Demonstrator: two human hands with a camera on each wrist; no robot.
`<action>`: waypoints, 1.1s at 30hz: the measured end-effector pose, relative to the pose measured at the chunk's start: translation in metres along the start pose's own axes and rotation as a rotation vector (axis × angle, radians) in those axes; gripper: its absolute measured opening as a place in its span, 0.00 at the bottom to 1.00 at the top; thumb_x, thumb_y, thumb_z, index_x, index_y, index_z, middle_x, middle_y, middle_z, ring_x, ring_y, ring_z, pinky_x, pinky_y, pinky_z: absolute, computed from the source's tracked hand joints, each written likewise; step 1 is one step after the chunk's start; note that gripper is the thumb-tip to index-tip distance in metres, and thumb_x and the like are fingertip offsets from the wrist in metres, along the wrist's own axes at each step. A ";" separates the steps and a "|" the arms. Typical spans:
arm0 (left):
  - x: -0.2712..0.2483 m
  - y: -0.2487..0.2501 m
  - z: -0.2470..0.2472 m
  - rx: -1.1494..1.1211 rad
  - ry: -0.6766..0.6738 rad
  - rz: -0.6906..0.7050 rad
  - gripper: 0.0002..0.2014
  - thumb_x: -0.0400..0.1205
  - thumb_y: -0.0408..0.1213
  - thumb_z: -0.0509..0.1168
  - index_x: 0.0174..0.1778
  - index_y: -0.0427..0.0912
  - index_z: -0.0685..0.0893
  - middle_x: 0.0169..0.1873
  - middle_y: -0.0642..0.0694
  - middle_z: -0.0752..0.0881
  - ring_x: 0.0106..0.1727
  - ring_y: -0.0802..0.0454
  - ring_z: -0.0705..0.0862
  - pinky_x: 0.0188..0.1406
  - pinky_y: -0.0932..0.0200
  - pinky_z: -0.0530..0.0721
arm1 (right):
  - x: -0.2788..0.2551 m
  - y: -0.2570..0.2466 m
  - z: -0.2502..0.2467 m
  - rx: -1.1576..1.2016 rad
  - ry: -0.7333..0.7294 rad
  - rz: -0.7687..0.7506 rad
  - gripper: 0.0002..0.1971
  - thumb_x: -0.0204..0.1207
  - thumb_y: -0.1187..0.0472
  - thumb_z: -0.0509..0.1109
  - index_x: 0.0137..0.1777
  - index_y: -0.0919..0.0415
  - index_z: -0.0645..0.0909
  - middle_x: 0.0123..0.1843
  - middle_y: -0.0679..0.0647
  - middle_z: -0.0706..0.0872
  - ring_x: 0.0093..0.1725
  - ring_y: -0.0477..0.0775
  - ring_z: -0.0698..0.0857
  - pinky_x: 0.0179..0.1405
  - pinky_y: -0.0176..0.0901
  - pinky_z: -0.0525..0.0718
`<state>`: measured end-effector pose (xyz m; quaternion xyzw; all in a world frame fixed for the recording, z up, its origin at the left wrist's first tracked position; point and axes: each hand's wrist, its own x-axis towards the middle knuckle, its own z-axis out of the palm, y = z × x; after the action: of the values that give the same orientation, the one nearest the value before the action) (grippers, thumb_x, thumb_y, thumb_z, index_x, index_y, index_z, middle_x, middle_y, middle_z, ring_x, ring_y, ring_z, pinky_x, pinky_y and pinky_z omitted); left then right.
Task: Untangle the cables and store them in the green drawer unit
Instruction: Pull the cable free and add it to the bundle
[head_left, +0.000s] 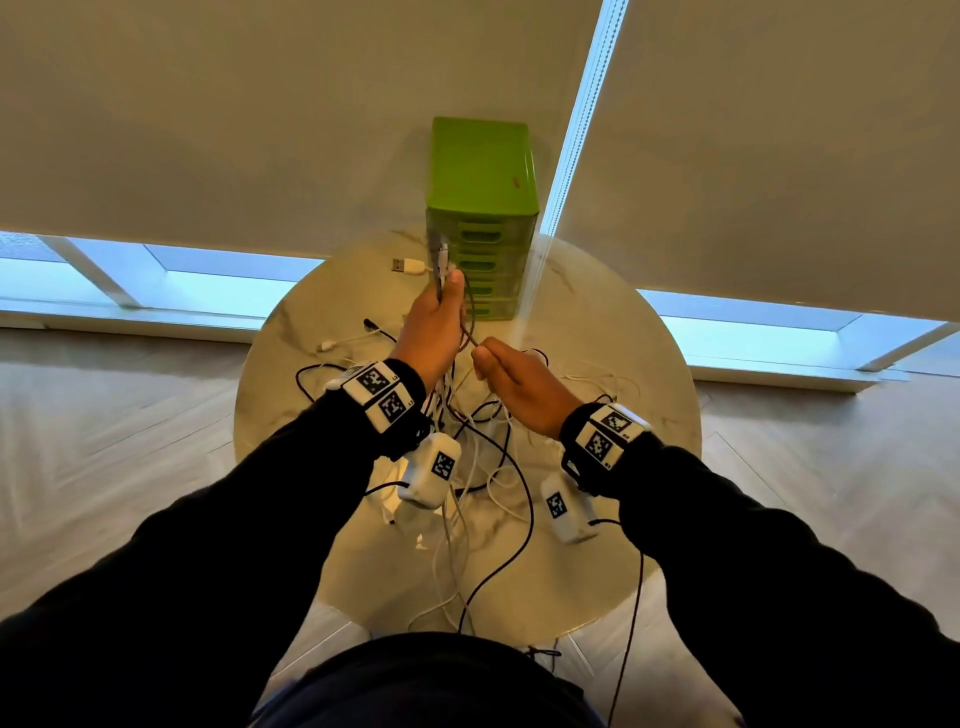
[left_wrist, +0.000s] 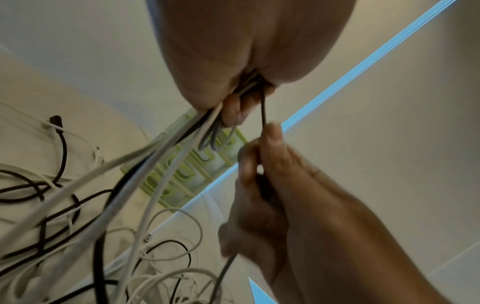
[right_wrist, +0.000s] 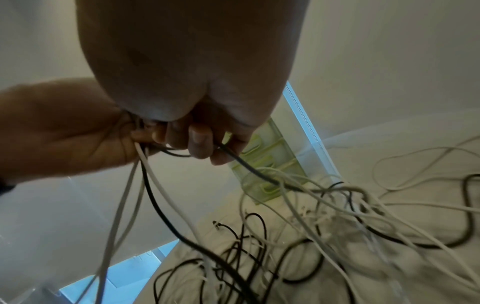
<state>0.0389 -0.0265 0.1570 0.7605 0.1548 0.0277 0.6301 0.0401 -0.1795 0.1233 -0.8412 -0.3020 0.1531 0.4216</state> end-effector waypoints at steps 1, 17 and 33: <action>0.001 0.001 -0.003 -0.033 0.015 0.011 0.23 0.90 0.59 0.49 0.41 0.47 0.78 0.33 0.50 0.78 0.34 0.52 0.76 0.38 0.54 0.74 | -0.004 0.005 0.002 -0.008 -0.014 0.009 0.17 0.91 0.50 0.50 0.47 0.57 0.73 0.36 0.45 0.77 0.35 0.44 0.75 0.40 0.37 0.75; 0.006 0.043 -0.066 -0.358 0.123 0.101 0.18 0.91 0.52 0.53 0.36 0.52 0.67 0.24 0.54 0.64 0.24 0.58 0.61 0.23 0.64 0.63 | -0.046 0.094 0.006 -0.272 -0.071 0.213 0.16 0.90 0.48 0.52 0.41 0.49 0.73 0.33 0.44 0.78 0.35 0.54 0.79 0.43 0.48 0.75; -0.040 0.031 0.040 -0.320 -0.318 -0.052 0.14 0.88 0.36 0.51 0.35 0.46 0.70 0.28 0.50 0.75 0.28 0.54 0.72 0.31 0.59 0.70 | -0.083 0.096 -0.035 -0.449 -0.161 0.601 0.21 0.82 0.52 0.63 0.74 0.47 0.70 0.67 0.54 0.85 0.64 0.59 0.83 0.65 0.51 0.77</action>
<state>0.0162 -0.0806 0.1847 0.6413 0.0665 -0.0846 0.7597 0.0301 -0.2985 0.0680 -0.9490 -0.0999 0.2654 0.1379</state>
